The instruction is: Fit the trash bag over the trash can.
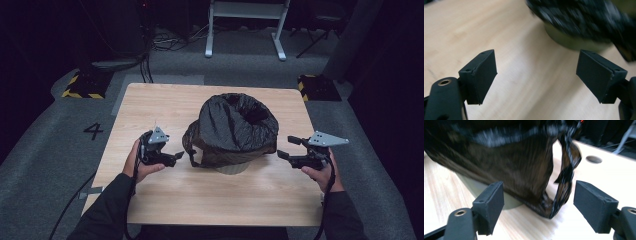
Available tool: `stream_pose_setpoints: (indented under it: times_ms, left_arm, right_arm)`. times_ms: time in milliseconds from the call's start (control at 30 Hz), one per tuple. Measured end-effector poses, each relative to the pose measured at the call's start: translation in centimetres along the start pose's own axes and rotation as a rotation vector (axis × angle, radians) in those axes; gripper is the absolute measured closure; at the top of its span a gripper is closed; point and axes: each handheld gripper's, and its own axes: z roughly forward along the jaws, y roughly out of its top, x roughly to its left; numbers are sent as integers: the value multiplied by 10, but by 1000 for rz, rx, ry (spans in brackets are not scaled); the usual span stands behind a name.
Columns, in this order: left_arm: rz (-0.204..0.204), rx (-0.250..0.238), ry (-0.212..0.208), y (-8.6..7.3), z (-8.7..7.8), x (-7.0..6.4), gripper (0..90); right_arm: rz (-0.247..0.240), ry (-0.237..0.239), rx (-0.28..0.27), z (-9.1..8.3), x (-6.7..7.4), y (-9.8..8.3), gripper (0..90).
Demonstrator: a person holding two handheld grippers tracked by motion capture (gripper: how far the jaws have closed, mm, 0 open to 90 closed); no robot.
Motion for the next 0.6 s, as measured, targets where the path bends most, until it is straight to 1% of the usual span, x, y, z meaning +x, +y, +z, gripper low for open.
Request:
stream_pose_setpoints:
  times_ms: [67,133,167,233,300,367,433,500,533,600]
  left_arm:
    - [18,29,-7,-9,4,-7,167]
    - [28,60,-11,-17,8,-15,168]
    - [32,72,-21,-21,10,-18,168]
    - [44,98,-20,-29,12,-24,168]
    - [44,117,-38,-37,12,-28,168]
    - [54,131,-23,-43,12,-30,167]
    - [66,165,20,-49,13,-32,166]
    - [35,155,-4,-53,13,-29,164]
    - [24,150,-9,-54,12,-28,165]
    - [21,143,-12,-56,11,-26,165]
  right_arm:
    - [-7,-19,1,-2,2,7,251]
    - [-15,-23,-9,-3,5,13,253]
    - [-18,-27,-11,-3,6,17,252]
    - [-32,-36,-13,-5,8,24,253]
    - [-50,-42,-21,-8,11,34,254]
    - [-61,-42,-40,-11,13,44,263]
    - [-76,-46,-50,-13,16,54,264]
    - [-89,-50,-52,-14,19,63,266]
    - [-94,-51,-49,-14,20,67,266]
    - [-107,-49,-51,-12,23,74,266]
